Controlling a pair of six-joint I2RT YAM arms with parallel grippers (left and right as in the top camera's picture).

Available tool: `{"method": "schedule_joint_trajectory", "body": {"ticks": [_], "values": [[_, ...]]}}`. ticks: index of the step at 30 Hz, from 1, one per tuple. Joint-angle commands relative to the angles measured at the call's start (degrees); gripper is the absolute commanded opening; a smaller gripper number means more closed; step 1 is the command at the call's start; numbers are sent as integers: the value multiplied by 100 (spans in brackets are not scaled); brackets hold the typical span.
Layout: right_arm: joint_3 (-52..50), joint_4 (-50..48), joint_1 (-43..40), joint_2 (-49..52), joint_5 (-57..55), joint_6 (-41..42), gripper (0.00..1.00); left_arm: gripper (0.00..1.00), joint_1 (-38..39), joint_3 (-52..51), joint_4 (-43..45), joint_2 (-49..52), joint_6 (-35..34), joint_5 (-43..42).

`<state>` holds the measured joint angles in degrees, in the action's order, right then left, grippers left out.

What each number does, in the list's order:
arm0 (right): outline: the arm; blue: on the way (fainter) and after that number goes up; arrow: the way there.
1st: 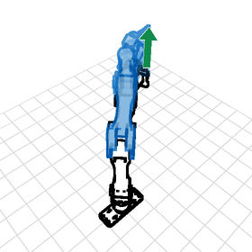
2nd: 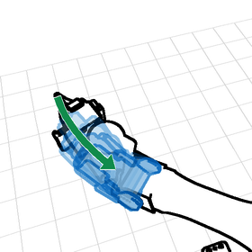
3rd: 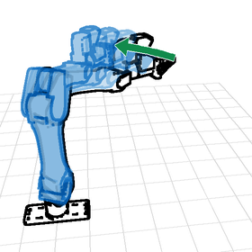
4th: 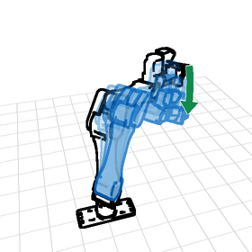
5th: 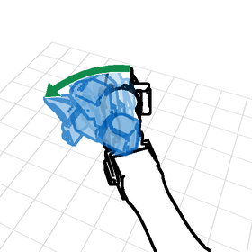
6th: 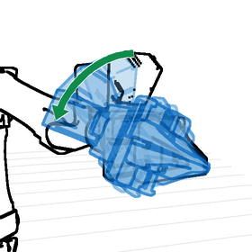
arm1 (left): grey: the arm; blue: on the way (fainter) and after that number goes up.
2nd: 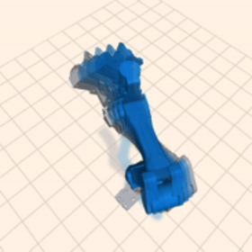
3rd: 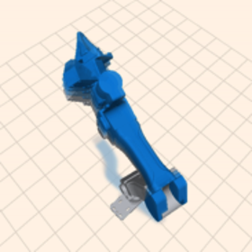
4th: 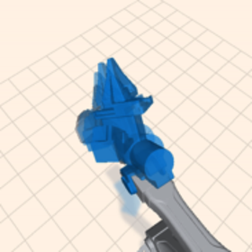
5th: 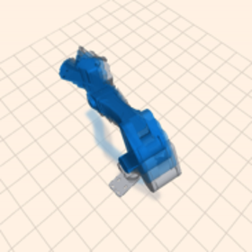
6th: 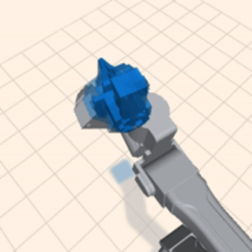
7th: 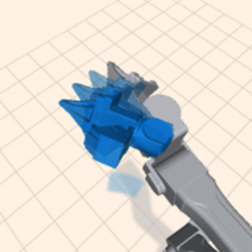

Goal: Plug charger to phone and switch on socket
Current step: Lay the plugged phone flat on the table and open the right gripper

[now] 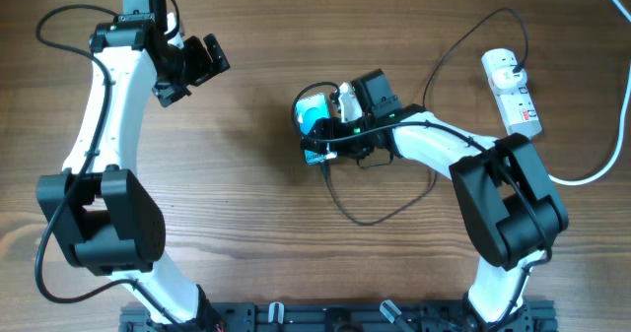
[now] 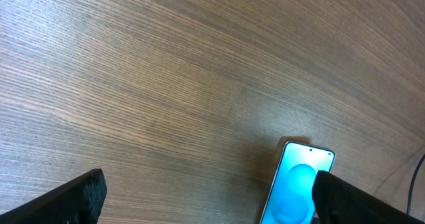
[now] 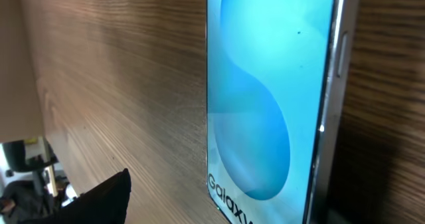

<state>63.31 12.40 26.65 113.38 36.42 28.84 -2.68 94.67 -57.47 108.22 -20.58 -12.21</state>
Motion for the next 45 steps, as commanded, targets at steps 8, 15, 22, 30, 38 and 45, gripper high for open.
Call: {"method": "schedule_joint_trajectory", "body": {"ticks": [8,15,22,30,38,45], "values": [[-98,-87,-4,170,-599,267,87,100,26,15,0,11,85,52],[-96,-37,-4,170,-684,422,86,100,26,15,0,11,85,52],[-98,-39,118,170,-527,437,87,100,26,15,0,11,85,52],[-96,-57,251,168,-988,479,100,100,26,15,0,11,85,52],[-96,227,254,-413,-1032,-87,99,100,26,15,0,11,85,52],[232,693,140,-671,-1585,-192,94,100,26,15,0,11,85,52]]}}
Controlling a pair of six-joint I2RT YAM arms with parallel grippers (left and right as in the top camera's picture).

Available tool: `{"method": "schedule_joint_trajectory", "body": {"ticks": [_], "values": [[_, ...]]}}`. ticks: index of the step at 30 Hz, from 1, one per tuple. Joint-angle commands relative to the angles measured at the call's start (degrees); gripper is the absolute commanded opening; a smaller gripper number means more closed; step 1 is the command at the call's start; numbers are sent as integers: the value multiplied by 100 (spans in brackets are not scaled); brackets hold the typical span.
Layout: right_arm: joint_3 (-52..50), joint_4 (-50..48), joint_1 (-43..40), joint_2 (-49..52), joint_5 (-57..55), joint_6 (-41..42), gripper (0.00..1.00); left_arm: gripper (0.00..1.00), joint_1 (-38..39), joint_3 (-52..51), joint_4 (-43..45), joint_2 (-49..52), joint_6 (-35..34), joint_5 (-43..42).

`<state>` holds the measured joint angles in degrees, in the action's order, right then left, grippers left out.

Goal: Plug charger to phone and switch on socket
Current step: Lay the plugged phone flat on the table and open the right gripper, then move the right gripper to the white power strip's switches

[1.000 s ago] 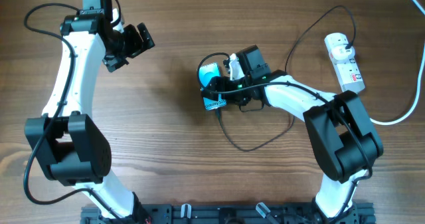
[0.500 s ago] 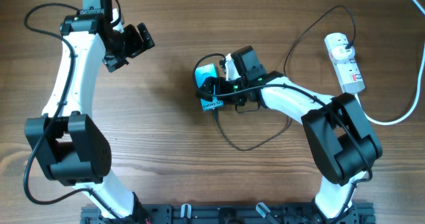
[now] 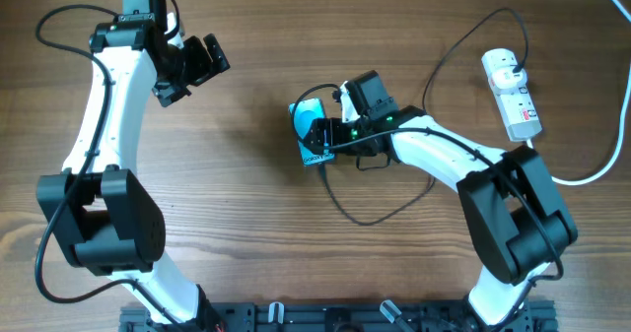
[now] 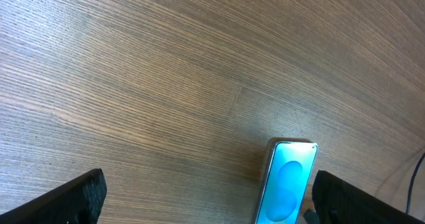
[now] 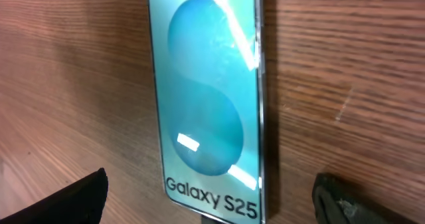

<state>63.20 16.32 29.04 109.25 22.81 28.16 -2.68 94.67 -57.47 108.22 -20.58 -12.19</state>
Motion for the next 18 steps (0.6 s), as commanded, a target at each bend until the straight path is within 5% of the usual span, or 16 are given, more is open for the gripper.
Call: {"method": "schedule_joint_trajectory", "body": {"ticks": [1,3,5,6,7,13,14,15,16,17,18], "values": [[522,723,-179,-317,-223,-151,90,100,26,15,0,11,85,50],[1272,1633,-345,-376,-225,-350,82,100,26,15,0,11,85,50],[2092,2671,-564,-376,-251,-645,54,100,26,15,0,11,85,50],[2430,3150,-713,-376,-411,-741,25,100,26,15,0,11,85,50],[2575,3405,-841,-382,-619,-739,9,100,26,15,0,11,85,50],[2605,4527,-2006,-372,-2756,-715,4,100,26,15,0,11,85,50],[2603,4572,-2275,-372,-3060,-710,6,100,26,15,0,11,85,50],[2594,4568,-2483,-372,-3176,-706,20,100,26,15,0,11,85,50],[2594,4564,-2745,-372,-3182,-702,53,100,26,15,0,11,85,50],[2594,4498,-2997,-372,-3187,-715,62,100,26,15,0,11,85,50],[2594,4325,-3228,-372,-3211,-717,100,100,26,15,0,11,85,50]]}}
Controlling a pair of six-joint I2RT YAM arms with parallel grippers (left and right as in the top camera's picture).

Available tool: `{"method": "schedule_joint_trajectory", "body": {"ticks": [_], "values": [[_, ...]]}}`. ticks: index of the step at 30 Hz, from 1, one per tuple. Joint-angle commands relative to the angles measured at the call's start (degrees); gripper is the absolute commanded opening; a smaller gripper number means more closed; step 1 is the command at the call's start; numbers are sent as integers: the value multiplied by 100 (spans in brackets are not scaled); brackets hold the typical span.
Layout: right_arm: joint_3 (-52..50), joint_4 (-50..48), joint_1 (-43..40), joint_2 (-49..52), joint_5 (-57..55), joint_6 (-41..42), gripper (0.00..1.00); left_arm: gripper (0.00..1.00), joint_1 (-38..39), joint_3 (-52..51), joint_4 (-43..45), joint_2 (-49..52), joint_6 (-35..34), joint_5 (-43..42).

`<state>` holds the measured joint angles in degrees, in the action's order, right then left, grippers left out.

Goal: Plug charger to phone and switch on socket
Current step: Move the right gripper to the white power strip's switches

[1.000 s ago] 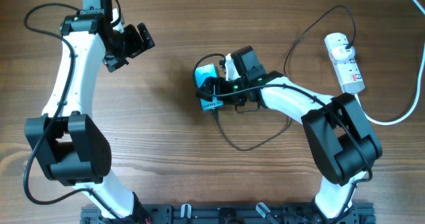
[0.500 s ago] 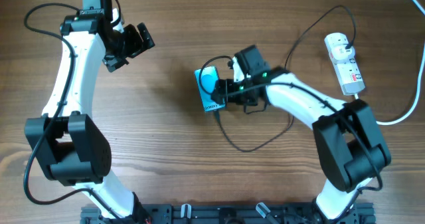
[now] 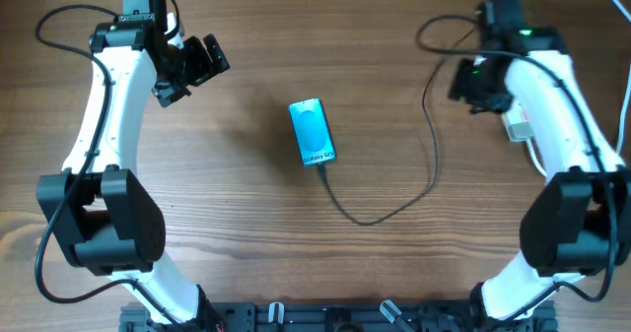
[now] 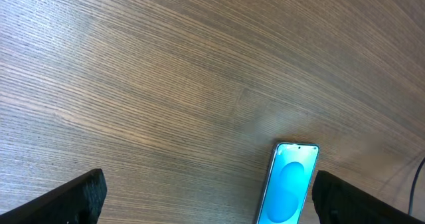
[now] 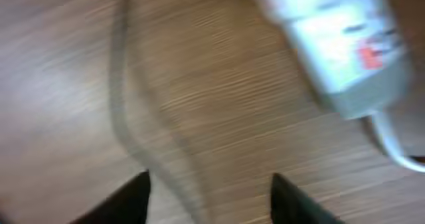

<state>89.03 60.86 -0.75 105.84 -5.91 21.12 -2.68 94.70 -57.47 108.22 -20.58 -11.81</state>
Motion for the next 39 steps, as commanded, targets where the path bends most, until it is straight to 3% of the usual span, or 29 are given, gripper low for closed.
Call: {"method": "schedule_joint_trajectory", "body": {"ticks": [1,8,12,16,27,39], "values": [[4,-452,-542,-31,-358,-13,100,100,26,13,0,11,85,13],[-50,-970,-1950,83,-184,-17,100,100,26,13,0,11,85,13],[-50,-1445,-2240,81,-74,-28,100,100,26,13,0,11,85,13],[-57,-1513,-2297,398,-44,-896,100,100,26,13,0,11,85,13],[-59,-1711,-2295,1602,-2,-909,100,100,26,13,0,11,85,13],[-66,-2273,-2295,1845,732,-914,100,100,26,13,0,11,85,13]]}}
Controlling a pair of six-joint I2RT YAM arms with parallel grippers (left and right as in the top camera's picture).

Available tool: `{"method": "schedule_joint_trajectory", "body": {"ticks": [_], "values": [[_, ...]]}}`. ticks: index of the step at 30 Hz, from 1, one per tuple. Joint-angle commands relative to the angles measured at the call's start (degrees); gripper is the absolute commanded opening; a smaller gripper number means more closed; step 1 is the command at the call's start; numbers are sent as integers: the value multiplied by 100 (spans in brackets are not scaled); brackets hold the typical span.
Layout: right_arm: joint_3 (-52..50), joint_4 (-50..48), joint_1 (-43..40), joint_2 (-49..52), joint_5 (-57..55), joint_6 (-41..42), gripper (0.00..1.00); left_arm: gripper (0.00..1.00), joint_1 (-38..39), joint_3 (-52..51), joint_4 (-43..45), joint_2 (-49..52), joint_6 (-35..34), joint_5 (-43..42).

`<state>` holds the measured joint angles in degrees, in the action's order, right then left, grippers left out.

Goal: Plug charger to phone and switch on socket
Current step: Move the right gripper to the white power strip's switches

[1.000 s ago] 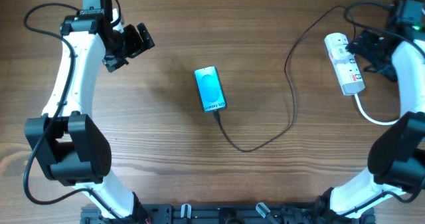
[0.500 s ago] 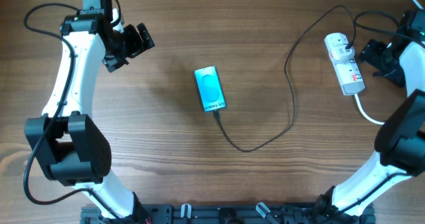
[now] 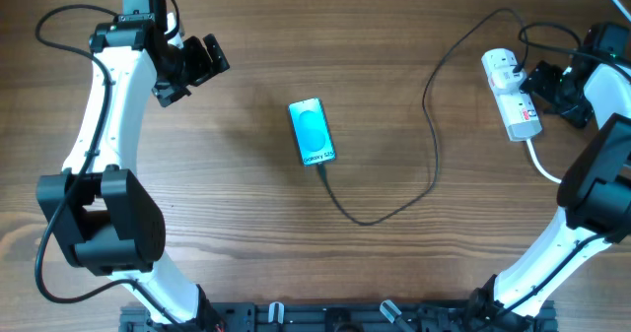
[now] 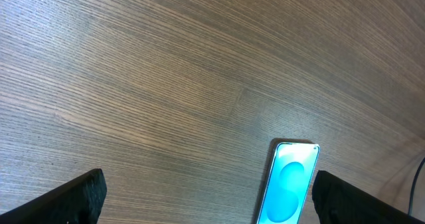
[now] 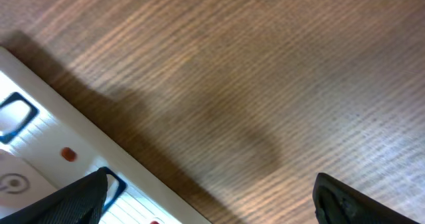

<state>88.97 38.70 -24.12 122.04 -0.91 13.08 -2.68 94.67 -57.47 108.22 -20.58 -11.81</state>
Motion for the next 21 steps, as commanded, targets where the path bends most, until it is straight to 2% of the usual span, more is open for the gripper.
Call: {"method": "schedule_joint_trajectory", "body": {"ticks": [1,8,15,21], "values": [[-59,-144,42,225,232,-90,100,100,26,15,0,11,85,13],[-59,-179,39,227,122,85,100,100,26,15,0,11,85,13],[-94,197,52,227,249,39,100,100,26,15,0,11,85,13],[-533,-181,55,227,586,-57,100,100,26,15,0,11,85,13]]}}
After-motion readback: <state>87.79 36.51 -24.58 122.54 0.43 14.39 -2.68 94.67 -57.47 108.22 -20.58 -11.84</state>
